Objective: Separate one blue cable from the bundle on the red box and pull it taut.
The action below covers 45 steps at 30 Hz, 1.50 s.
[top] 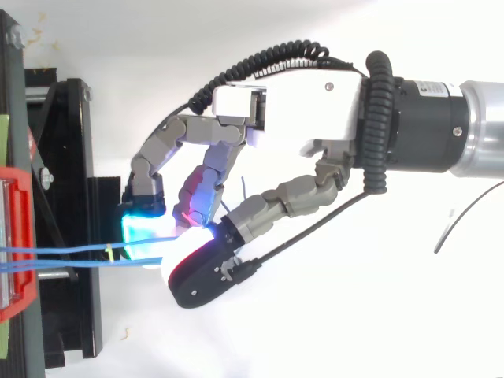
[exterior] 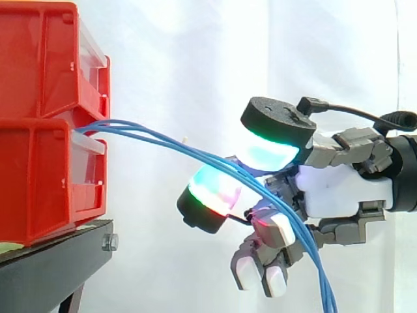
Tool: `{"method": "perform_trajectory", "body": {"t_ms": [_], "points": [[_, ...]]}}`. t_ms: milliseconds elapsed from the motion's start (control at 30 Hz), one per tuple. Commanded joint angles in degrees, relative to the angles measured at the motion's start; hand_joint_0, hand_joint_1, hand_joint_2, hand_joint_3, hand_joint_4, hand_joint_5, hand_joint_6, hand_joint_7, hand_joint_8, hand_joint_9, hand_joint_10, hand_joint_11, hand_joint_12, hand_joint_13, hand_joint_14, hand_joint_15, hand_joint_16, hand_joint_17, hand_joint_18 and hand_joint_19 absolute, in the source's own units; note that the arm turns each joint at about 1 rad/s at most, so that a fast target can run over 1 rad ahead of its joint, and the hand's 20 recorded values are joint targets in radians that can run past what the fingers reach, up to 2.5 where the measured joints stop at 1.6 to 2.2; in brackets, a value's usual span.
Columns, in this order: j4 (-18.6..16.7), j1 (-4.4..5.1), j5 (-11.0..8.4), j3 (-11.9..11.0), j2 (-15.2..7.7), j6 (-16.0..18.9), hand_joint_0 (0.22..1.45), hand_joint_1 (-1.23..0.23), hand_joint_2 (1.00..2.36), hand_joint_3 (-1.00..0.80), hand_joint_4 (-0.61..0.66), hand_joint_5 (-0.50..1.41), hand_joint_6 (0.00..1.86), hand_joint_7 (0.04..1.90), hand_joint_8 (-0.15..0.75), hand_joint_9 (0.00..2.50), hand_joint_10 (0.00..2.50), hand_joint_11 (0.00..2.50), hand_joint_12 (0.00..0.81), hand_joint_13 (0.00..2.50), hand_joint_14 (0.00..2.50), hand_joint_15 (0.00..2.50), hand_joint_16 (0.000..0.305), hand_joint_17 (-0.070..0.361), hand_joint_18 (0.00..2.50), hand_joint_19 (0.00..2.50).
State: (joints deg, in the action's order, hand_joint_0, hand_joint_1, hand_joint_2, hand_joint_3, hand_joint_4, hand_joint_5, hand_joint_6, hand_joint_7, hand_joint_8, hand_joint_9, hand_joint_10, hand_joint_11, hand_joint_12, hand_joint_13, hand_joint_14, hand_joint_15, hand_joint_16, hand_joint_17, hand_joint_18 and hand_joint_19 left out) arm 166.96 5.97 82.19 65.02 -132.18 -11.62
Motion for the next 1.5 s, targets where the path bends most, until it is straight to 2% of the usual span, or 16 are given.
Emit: {"method": "perform_trajectory", "body": {"t_ms": [0,133,267,333,467,567,800,1000,1100,1167,1233,1267,1333,1467], "points": [[-0.06,-0.08,0.08,0.02,-0.01,0.02,0.49,-0.67,1.0,-0.5,0.03,-0.09,0.91,0.84,0.288,1.26,0.02,0.62,0.345,0.95,0.02,0.42,0.047,0.106,0.9,0.61],[-0.06,-0.17,0.08,-0.07,0.08,0.02,0.57,-0.67,1.0,-0.5,0.01,-0.09,0.91,0.86,0.272,1.24,0.02,0.62,0.329,0.93,0.02,0.43,0.043,0.096,0.86,0.64],[-0.23,-0.25,0.08,-0.07,0.08,0.02,0.64,-0.81,1.01,-0.33,0.0,-0.11,0.94,0.82,0.275,1.2,0.02,0.66,0.329,0.92,0.02,0.43,0.042,0.095,0.86,0.62],[-0.23,-0.25,0.08,-0.07,-0.01,0.02,0.69,-0.86,1.02,-0.32,-0.08,-0.12,0.95,0.8,0.265,1.22,0.03,0.74,0.327,0.91,0.02,0.43,0.042,0.094,0.85,0.6],[-0.06,-0.25,0.08,-0.16,-0.01,0.02,0.78,-0.93,1.01,-0.42,-0.17,-0.13,0.97,0.8,0.245,1.19,0.02,0.78,0.311,0.87,0.02,0.42,0.04,0.089,0.81,0.59],[-0.23,-0.25,0.08,-0.25,-0.01,0.02,0.8,-0.95,1.0,-0.5,-0.17,-0.14,0.97,0.85,0.242,1.16,0.02,0.74,0.309,0.86,0.02,0.42,0.039,0.088,0.79,0.59],[-0.15,-0.25,0.08,-0.25,-0.01,0.02,0.77,-0.98,1.0,-0.5,-0.15,-0.14,0.97,0.83,0.24,1.14,0.02,0.73,0.305,0.87,0.02,0.42,0.039,0.088,0.81,0.56],[-0.23,-0.25,0.08,-0.16,-0.01,0.02,0.64,-1.01,1.0,-0.5,-0.05,-0.13,0.96,0.73,0.239,1.15,0.03,0.73,0.307,0.88,0.02,0.44,0.039,0.088,0.81,0.58],[-0.23,-0.25,0.08,-0.16,-0.01,0.02,0.54,-0.98,1.0,-0.5,-0.01,-0.12,0.94,0.73,0.251,1.17,0.03,0.72,0.32,0.89,0.02,0.43,0.041,0.092,0.83,0.6],[-0.23,-0.34,0.08,-0.16,-0.01,0.02,0.49,-0.88,1.0,-0.5,0.0,-0.11,0.93,0.74,0.266,1.19,0.02,0.7,0.342,0.9,0.02,0.42,0.045,0.1,0.86,0.61],[-0.23,-0.43,0.08,-0.16,0.08,0.02,0.49,-0.76,1.0,-0.5,0.01,-0.11,0.92,0.75,0.269,1.2,0.02,0.68,0.343,0.91,0.02,0.43,0.046,0.103,0.87,0.61],[-0.32,-0.43,0.08,-0.16,0.08,0.02,0.49,-0.64,1.0,-0.5,0.02,-0.11,0.91,0.76,0.282,1.2,0.02,0.67,0.351,0.91,0.02,0.43,0.046,0.105,0.87,0.63],[-0.32,-0.43,0.08,-0.25,0.08,0.02,0.53,-0.55,1.0,-0.5,0.02,-0.11,0.9,0.76,0.279,1.2,0.02,0.66,0.345,0.9,0.02,0.43,0.045,0.101,0.85,0.64],[-0.23,-0.52,0.08,-0.25,-0.01,0.02,0.57,-0.53,1.0,-0.5,0.01,-0.11,0.89,0.78,0.271,1.19,0.02,0.67,0.334,0.9,0.02,0.44,0.043,0.098,0.84,0.65]]}}
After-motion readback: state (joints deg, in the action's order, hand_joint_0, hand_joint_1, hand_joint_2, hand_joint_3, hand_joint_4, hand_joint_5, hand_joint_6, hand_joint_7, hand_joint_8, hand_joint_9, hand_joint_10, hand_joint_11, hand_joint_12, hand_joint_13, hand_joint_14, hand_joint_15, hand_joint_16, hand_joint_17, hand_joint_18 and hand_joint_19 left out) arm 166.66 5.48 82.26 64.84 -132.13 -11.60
